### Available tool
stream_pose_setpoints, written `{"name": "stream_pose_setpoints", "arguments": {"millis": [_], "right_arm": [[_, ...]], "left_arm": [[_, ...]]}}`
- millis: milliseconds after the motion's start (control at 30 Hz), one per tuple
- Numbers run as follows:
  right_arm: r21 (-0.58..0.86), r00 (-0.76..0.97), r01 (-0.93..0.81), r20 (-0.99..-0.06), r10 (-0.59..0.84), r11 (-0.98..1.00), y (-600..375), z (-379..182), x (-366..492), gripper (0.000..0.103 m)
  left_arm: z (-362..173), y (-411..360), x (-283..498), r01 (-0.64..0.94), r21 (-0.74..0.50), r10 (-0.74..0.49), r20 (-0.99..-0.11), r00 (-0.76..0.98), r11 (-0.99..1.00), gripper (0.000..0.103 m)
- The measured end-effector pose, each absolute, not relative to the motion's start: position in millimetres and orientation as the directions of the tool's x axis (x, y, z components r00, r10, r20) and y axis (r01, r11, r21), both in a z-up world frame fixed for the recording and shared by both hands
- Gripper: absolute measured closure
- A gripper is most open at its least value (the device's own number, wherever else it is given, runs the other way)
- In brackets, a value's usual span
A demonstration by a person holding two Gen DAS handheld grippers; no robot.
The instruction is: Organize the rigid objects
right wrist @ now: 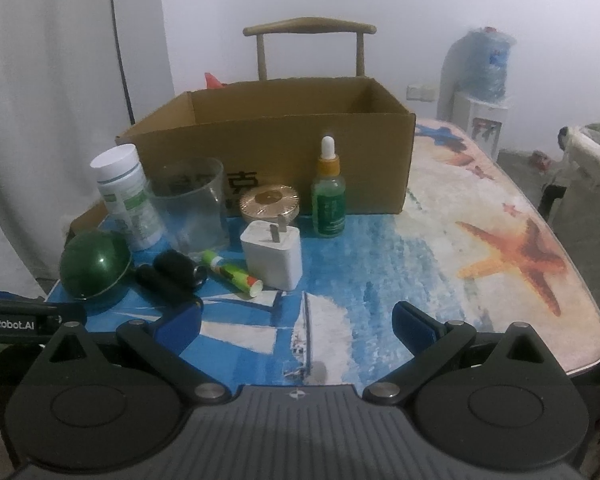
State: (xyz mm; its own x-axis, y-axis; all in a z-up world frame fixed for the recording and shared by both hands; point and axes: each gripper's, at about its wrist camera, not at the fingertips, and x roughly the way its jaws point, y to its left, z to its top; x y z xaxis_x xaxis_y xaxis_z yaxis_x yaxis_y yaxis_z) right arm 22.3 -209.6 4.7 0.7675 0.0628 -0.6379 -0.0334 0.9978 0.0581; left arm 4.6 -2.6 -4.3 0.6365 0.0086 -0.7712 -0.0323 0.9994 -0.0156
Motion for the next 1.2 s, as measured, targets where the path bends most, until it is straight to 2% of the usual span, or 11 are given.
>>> {"name": "stream_pose_setpoints", "arguments": {"millis": [300, 467, 600, 667, 900, 1133, 1200], "right_arm": [[0.015, 0.789, -0.046, -0.613, 0.045, 0.999, -213, 4, 30, 0.000], [0.146, 0.833, -0.178, -0.504, 0.228, 0.973, -224, 15, 29, 0.000], [0.170, 0.840, -0.319, -0.404, 0.361, 0.932, -212, 27, 32, 0.000], [0.188, 0.819, -0.384, -0.382, 0.427, 0.904, -202, 30, 37, 0.000], [0.299, 0.669, -0.529, -0.429, 0.607, 0.794, -165, 17, 68, 0.002], [0.362, 0.583, -0.537, -0.494, 0.645, 0.762, -143, -7, 101, 0.024], [0.385, 0.563, -0.530, -0.506, 0.654, 0.755, -140, -12, 110, 0.027]], "left_arm": [[-12, -4, 8, 0.003, 0.009, 0.004, -0.728, 0.686, 1.000, 0.000], [-17, 2, 11, 0.063, -0.035, -0.069, -0.690, 0.720, 0.997, 0.000], [-23, 12, 13, 0.111, -0.134, -0.170, -0.612, 0.772, 0.985, 0.000], [-28, 18, 15, 0.118, -0.176, -0.201, -0.598, 0.776, 0.977, 0.000], [-44, 29, 17, 0.158, -0.176, -0.232, -0.576, 0.784, 0.972, 0.002], [-49, 24, 28, 0.211, -0.155, -0.262, -0.598, 0.758, 0.965, 0.010], [-49, 24, 29, 0.230, -0.161, -0.280, -0.599, 0.750, 0.960, 0.014]]}}
